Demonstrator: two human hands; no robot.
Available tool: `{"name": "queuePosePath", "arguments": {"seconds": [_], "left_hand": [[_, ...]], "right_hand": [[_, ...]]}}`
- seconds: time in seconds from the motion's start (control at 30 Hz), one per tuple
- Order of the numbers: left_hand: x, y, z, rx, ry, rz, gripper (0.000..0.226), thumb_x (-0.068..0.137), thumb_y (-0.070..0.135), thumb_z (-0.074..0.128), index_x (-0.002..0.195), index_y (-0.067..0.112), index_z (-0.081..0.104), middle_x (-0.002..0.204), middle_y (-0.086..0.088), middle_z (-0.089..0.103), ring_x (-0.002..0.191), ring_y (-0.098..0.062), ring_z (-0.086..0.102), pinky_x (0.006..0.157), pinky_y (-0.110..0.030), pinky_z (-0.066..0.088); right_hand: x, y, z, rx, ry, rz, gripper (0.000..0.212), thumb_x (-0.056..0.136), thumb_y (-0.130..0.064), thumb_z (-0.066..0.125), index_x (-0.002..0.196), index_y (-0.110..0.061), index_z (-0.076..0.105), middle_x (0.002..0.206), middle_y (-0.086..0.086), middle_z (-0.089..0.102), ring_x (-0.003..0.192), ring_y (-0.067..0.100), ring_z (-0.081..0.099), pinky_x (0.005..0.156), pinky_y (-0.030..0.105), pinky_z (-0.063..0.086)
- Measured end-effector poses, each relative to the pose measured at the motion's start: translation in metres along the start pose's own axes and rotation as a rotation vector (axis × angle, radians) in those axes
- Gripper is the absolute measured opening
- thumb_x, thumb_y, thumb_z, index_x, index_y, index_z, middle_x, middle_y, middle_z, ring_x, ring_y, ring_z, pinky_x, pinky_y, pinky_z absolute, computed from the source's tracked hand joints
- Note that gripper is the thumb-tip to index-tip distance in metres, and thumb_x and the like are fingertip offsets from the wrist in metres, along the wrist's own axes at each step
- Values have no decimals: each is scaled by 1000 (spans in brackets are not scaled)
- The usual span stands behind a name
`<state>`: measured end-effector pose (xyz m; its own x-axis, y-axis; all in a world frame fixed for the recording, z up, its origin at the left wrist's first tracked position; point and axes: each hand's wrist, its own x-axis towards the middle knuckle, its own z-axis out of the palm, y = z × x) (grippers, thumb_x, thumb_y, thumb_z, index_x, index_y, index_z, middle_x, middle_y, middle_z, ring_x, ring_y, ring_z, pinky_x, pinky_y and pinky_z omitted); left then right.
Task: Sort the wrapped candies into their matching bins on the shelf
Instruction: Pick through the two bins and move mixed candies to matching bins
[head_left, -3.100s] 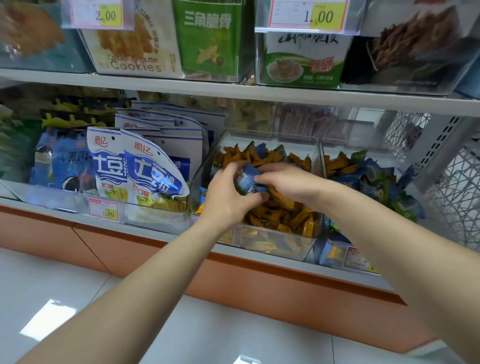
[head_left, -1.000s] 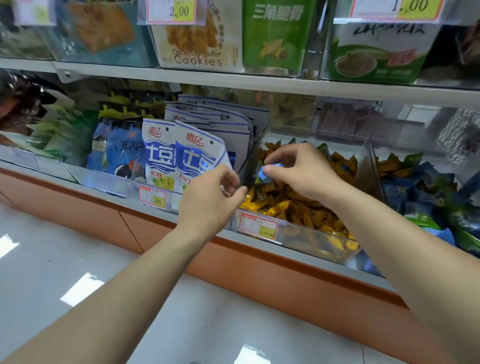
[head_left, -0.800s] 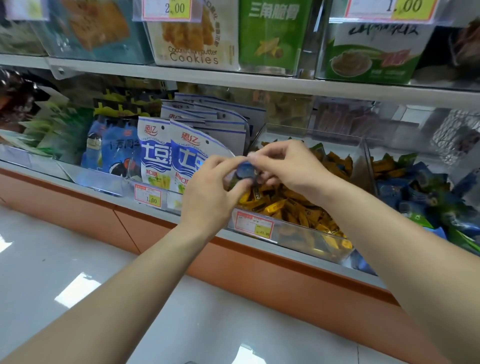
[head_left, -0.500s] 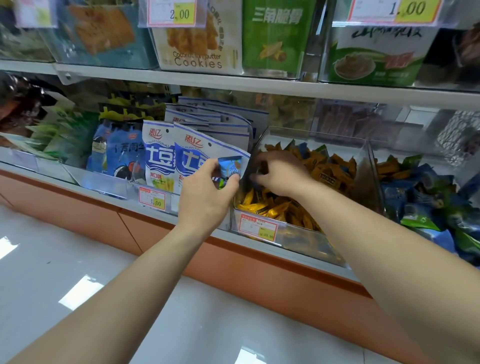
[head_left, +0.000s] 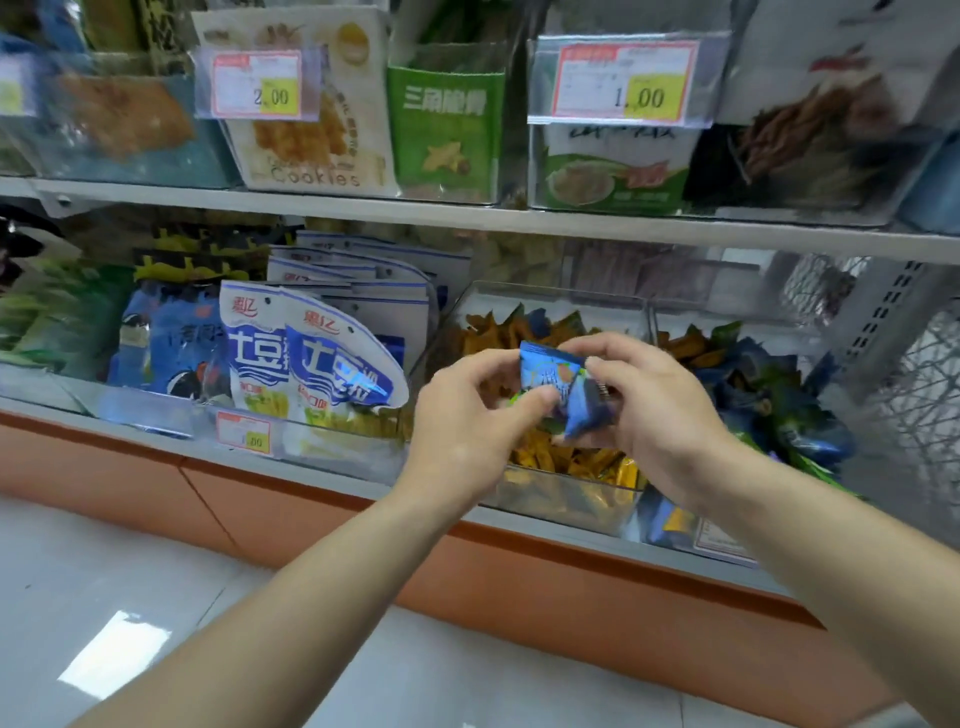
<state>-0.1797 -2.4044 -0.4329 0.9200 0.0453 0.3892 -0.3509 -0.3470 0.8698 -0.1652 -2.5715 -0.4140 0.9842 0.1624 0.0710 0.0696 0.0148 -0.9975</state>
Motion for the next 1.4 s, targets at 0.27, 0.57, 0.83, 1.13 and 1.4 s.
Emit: {"name": "queuePosePath", "arguments": {"seconds": [0.27, 0.57, 0.83, 1.13, 1.4], "left_hand": [[13, 11, 63, 34, -148, -28, 20, 85, 37, 75, 101, 27, 70, 91, 13, 74, 87, 1, 68, 78, -30, 58], [132, -36, 65, 1156, -385, 234, 55, 96, 53, 45, 148, 39, 35, 156, 1, 39, 140, -26, 38, 110, -47, 37], [80, -58, 28, 1175, -569, 261, 44, 92, 59, 38, 125, 38, 59, 132, 7, 60, 119, -23, 54, 89, -38, 49], [111, -39, 17, 657, -370, 74, 17, 89, 44, 58, 94, 35, 72, 98, 10, 72, 87, -8, 65, 78, -34, 56], [201, -107, 69, 705, -438, -200, 98, 72, 58, 80, 148, 23, 28, 143, -10, 51, 118, -27, 56, 86, -34, 46]], "right_hand": [[-8, -5, -87, -534, 252, -217, 15, 90, -22, 68, 86, -36, 68, 95, -7, 69, 80, 1, 62, 67, 13, 46], [25, -9, -110, -1233, 197, -291, 38, 90, -44, 53, 125, -33, 62, 128, 1, 64, 114, 26, 58, 88, 34, 47], [121, 10, -61, -1281, -466, -125, 42, 94, -49, 53, 130, -29, 56, 131, 2, 56, 121, 26, 54, 88, 33, 44], [96, 33, -43, -1649, -601, -161, 54, 89, -62, 46, 135, -34, 50, 123, -2, 63, 101, 23, 61, 73, 31, 52], [78, 38, -66, -1242, -115, -188, 33, 94, -52, 50, 118, -37, 64, 112, -2, 66, 124, 26, 49, 99, 36, 43]]}}
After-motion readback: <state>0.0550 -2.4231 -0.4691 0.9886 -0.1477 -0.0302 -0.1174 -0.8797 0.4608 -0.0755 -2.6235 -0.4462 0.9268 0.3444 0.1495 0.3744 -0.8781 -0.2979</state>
